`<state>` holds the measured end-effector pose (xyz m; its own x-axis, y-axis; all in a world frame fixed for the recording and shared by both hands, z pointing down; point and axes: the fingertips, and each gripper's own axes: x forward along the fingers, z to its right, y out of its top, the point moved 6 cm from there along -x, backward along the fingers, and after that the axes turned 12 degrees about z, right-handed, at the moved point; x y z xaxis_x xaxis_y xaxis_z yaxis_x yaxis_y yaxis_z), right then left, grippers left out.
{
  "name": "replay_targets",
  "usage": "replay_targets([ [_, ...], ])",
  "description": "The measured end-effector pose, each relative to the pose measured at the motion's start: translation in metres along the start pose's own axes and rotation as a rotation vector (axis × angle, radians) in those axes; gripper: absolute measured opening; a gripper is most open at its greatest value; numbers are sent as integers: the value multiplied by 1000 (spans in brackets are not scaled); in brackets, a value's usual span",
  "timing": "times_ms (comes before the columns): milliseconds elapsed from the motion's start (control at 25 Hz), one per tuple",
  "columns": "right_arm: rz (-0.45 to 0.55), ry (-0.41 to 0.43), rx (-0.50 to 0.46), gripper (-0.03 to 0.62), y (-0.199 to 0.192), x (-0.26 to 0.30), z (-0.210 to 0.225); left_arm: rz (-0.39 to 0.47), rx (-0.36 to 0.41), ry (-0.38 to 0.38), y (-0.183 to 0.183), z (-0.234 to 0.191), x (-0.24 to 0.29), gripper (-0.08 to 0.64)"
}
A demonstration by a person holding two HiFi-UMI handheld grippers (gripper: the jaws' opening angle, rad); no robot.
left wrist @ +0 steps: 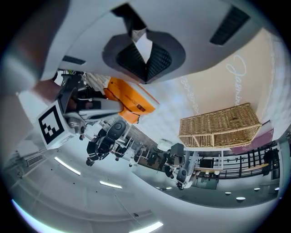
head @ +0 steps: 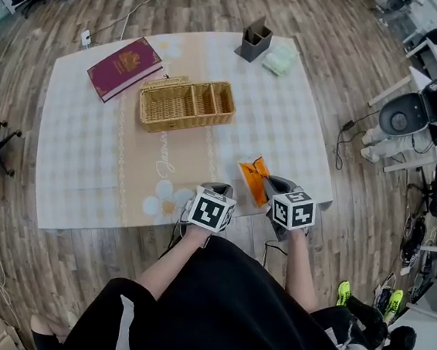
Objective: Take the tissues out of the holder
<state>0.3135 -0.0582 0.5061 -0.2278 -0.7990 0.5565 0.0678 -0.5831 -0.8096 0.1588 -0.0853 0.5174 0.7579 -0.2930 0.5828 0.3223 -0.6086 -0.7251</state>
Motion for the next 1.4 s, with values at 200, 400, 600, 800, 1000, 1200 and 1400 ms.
replay_targets([
  [200, -8, -35, -4, 18, 13, 18, 2, -9, 2, -22, 3, -17, 1, 0],
  [400, -11, -70, 0, 18, 25, 33, 9, -13, -9, -35, 4, -33, -2, 0],
  [600, -26, -93, -15, 18, 35, 43, 17, -12, -37, -36, 4, -44, -6, 0],
  [800, -37, -97, -38, 18, 45, 54, 31, -13, -65, -16, 1, -50, -7, 0],
  [1000, -46, -87, -58, 18, 55, 67, 49, 4, -87, 29, 5, -54, -9, 0],
  [1200, -60, -62, -72, 18, 63, 86, 68, 11, -120, 87, 8, -59, -7, 0],
  [1400, -84, -35, -102, 18, 68, 104, 84, 18, -153, 134, 12, -56, -3, 0],
])
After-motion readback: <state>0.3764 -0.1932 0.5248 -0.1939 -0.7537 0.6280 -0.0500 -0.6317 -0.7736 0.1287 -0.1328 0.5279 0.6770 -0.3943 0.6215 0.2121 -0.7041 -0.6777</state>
